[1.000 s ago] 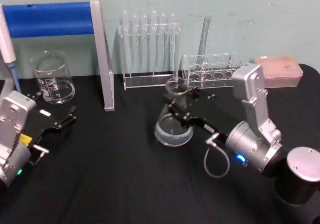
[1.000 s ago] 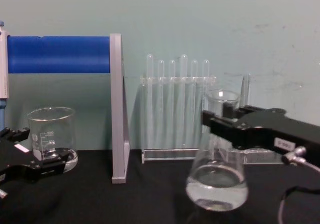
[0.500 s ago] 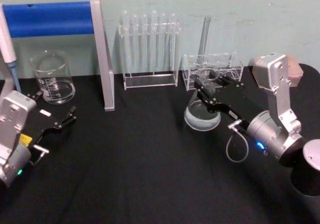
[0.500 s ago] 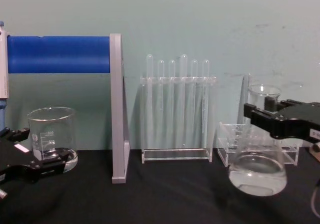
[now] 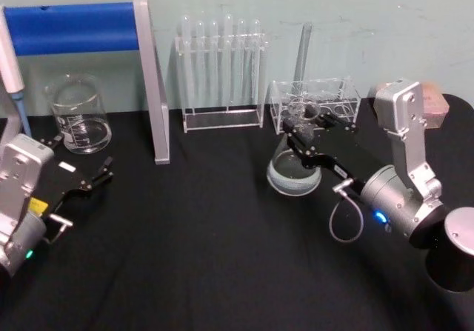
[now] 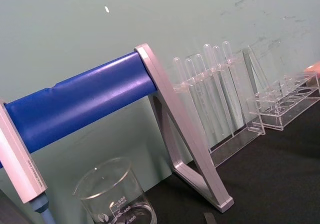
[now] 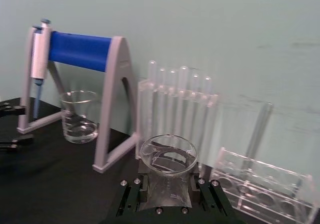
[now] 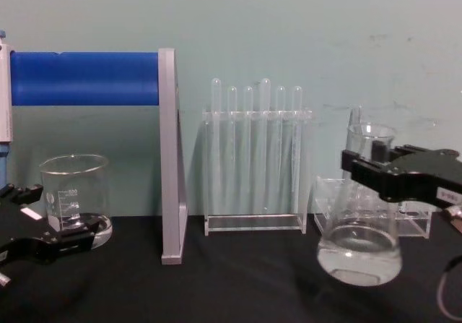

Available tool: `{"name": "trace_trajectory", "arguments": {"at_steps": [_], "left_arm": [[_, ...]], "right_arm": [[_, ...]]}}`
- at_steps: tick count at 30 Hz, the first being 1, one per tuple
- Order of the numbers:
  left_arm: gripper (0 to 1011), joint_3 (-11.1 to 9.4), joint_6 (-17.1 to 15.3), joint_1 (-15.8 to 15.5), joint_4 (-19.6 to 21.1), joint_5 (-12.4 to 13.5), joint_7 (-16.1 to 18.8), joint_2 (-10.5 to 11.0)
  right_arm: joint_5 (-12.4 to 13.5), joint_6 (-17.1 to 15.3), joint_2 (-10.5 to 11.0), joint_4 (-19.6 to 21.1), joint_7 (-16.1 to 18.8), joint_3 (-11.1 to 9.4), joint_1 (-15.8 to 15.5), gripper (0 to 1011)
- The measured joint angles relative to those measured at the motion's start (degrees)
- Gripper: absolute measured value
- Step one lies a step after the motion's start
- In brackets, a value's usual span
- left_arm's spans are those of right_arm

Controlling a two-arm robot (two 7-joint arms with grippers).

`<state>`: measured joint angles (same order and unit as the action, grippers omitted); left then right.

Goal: Grasp the erlenmeyer flask with one hand, shake it three times, then place it back.

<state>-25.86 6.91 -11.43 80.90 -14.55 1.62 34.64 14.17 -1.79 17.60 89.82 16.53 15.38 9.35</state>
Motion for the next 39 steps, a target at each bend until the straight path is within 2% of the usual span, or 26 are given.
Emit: {"name": "trace_trajectory", "arguments": {"at_steps": [15, 27, 34, 39], "left_arm": [[1001, 0.0, 0.0, 0.0, 0.0, 0.0, 0.0, 0.0], [1001, 0.0, 0.0, 0.0, 0.0, 0.0, 0.0, 0.0], [1001, 0.0, 0.0, 0.0, 0.0, 0.0, 0.0, 0.0], [1001, 0.0, 0.0, 0.0, 0.0, 0.0, 0.0, 0.0]], "right_arm": [[2.1, -0.5, -0.3, 3.6, 4.3, 4.3, -1.4, 449], [3.7, -0.9, 1.5, 6.5, 7.8, 9.0, -2.6, 449], [4.4, -0.9, 2.6, 7.8, 8.9, 10.9, -2.9, 449], [4.6, -0.7, 2.9, 7.9, 8.7, 11.3, -2.8, 449]]}}
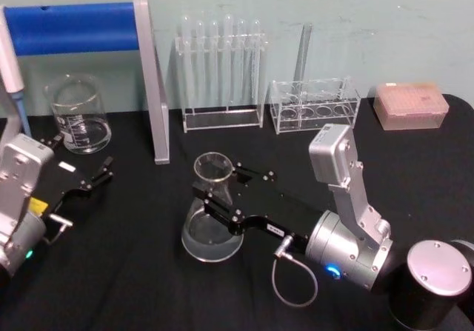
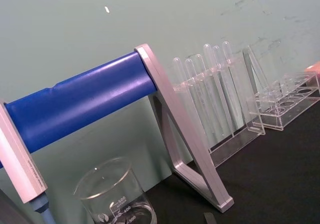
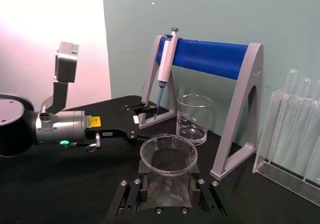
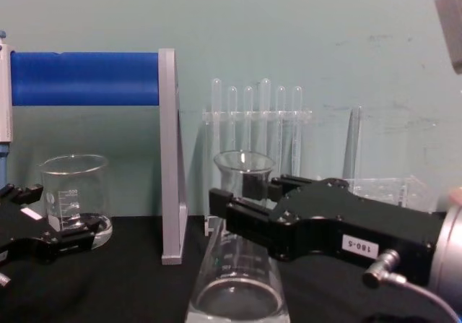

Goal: Grasp the erlenmeyer flask with one hand, shake it three times, then place it back.

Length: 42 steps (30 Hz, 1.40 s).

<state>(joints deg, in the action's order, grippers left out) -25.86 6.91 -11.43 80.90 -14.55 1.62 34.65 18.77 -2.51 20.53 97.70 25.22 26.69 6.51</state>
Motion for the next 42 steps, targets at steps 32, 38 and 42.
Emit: {"name": "trace_trajectory", "arguments": {"at_steps": [32, 38, 42], "left_arm": [[1001, 0.0, 0.0, 0.0, 0.0, 0.0, 0.0, 0.0], [1001, 0.0, 0.0, 0.0, 0.0, 0.0, 0.0, 0.0], [1001, 0.0, 0.0, 0.0, 0.0, 0.0, 0.0, 0.0]], "right_arm": [[-3.4, 1.3, -1.8, -7.8, -9.7, -10.3, 3.5, 449], [-4.1, 1.2, -2.3, -8.3, -10.2, -11.6, 3.5, 449], [-4.4, 1.2, -2.7, -8.4, -10.1, -12.0, 3.5, 449]]}}
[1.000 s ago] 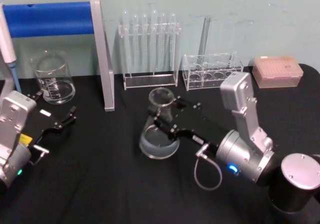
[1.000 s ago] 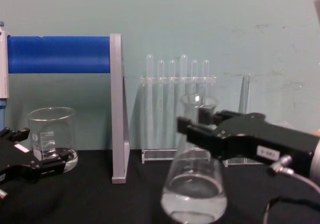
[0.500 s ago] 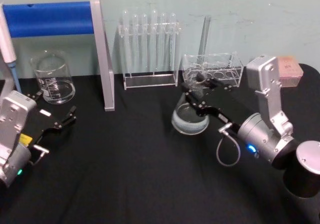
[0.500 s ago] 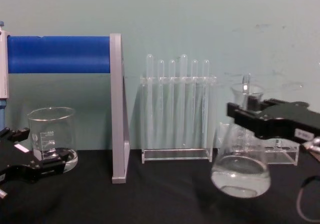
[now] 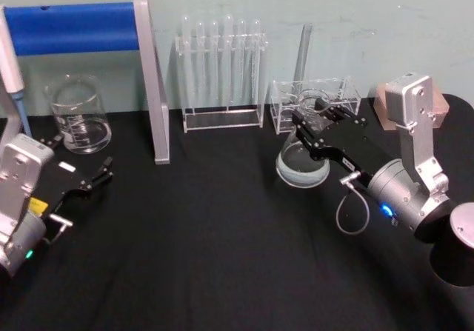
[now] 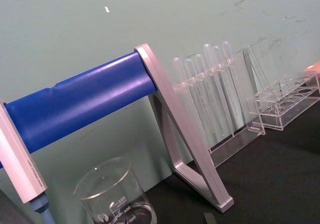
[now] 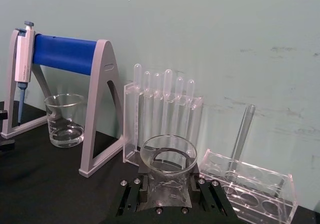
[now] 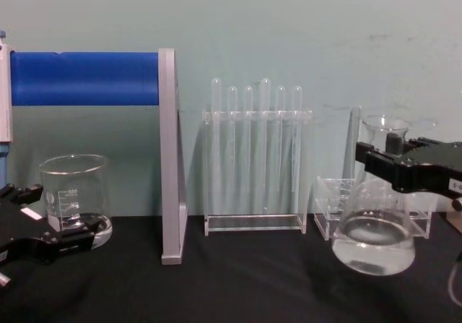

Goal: Grasp the erlenmeyer flask with one hand, shake it three times, then place it back.

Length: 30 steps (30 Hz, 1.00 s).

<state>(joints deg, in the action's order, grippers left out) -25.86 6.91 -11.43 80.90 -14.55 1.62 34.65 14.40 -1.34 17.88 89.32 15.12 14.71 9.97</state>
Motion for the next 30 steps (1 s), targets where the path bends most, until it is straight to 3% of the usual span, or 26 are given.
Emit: {"name": "trace_trajectory", "arguments": {"at_steps": [11, 30], "left_arm": [[1001, 0.0, 0.0, 0.0, 0.0, 0.0, 0.0, 0.0], [1001, 0.0, 0.0, 0.0, 0.0, 0.0, 0.0, 0.0]], "right_arm": [[0.3, -0.5, -0.9, 1.5, 2.2, 1.1, -0.9, 449], [1.5, -0.2, -0.1, 5.5, 6.6, 6.9, -2.6, 449]]}}
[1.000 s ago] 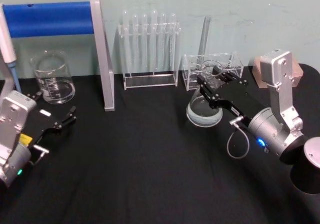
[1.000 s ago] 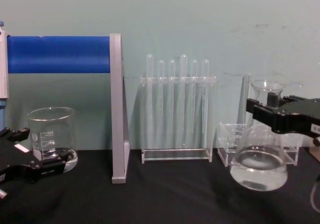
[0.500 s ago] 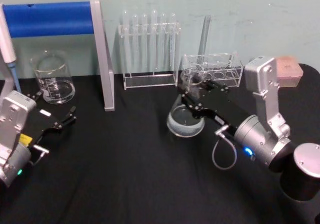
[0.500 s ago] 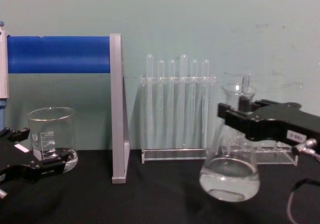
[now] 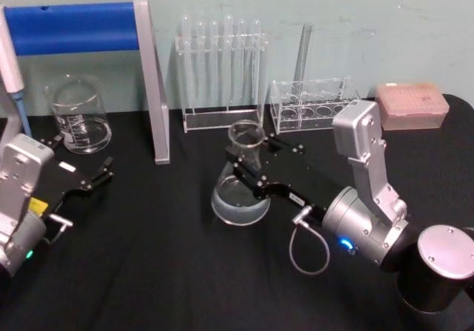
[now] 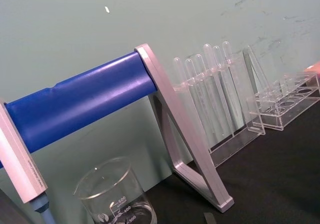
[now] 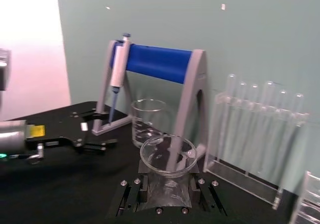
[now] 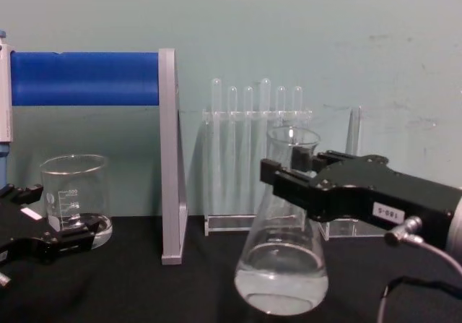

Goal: Grasp the erlenmeyer flask with one hand, shake it three times, then place it back.

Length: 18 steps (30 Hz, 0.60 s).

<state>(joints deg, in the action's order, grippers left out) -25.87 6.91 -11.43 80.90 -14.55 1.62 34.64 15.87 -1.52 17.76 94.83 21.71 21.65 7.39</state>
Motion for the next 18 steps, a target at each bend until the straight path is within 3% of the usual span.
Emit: {"name": "trace_trajectory", "arguments": {"at_steps": [18], "left_arm": [[1001, 0.0, 0.0, 0.0, 0.0, 0.0, 0.0, 0.0]], "right_arm": [[1.5, 0.3, 2.2, 2.5, 2.8, 4.1, -0.8, 449]]}}
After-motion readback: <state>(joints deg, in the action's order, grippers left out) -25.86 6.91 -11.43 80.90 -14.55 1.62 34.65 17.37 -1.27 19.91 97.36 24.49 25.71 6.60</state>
